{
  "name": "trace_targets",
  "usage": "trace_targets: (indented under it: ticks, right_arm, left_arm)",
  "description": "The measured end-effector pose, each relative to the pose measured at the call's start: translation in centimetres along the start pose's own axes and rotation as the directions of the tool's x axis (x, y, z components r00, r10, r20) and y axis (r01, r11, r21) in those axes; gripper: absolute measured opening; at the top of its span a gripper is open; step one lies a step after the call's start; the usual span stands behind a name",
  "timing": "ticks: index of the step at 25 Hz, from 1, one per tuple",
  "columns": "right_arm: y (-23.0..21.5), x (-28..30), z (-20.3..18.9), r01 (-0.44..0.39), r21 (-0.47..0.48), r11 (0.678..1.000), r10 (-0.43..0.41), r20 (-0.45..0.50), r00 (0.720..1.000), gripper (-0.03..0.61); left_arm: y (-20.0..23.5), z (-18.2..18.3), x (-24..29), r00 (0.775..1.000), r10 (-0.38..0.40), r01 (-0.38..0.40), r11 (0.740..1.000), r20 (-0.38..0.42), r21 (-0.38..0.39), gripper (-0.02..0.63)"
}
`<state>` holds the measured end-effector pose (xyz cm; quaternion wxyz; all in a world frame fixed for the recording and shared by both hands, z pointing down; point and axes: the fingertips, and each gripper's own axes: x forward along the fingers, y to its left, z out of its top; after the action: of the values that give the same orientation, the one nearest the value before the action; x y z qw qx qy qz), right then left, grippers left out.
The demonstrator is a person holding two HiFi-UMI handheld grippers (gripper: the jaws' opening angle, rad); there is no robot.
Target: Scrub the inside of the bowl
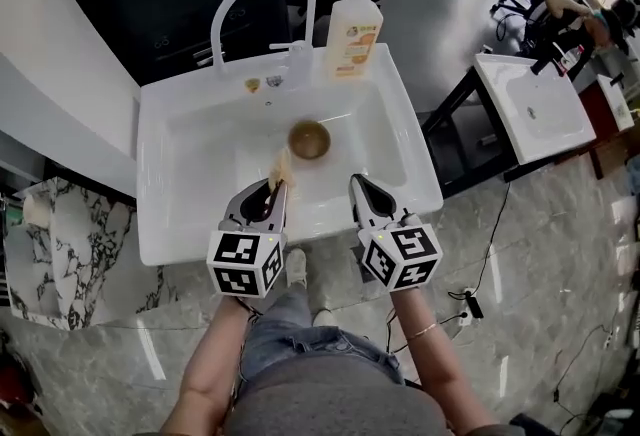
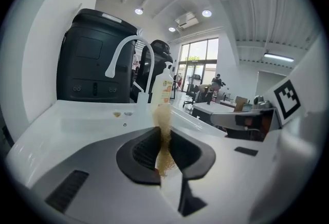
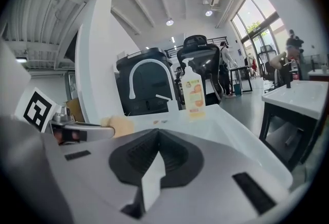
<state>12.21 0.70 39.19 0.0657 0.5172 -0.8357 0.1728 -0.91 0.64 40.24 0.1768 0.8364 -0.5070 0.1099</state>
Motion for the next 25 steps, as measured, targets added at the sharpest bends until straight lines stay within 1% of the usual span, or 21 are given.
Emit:
trace_targets:
  ticks: [5,11,18,25]
  right_arm:
    - [-1.3,5.0,0.7,0.005,0.016,1.0,-0.004,-0.05,0.999,0.011]
    - [-2.4,9.2,0.8,0.03,0.005,1.0,-0.029,-0.103,0.994,0.011]
    - [-4.6,12.6,-0.4,0.062,-0.039,0.997,-0.068,-0.199,0.978,0.011]
    - [-6.2,15.6,-2.0,0.037,-0.059,0.998,-0.053,-0.289,0.956,0.011]
  left_arm:
    - [3.2,1.4,3.4,0.999,-0.026,0.026,1.0,-0.024,0.005,0.049]
    - [6.2,2.9,6.4,0.998,-0.053,0.052,0.998,-0.022,-0.033,0.049]
    - [7.3,3.0,9.3,0.995,-0.087,0.085,0.996,-0.052,-0.031,0.049]
    - [7.7,2.4,11.5,0.993,-0.087,0.083,0.995,-0.084,-0.05,0.049]
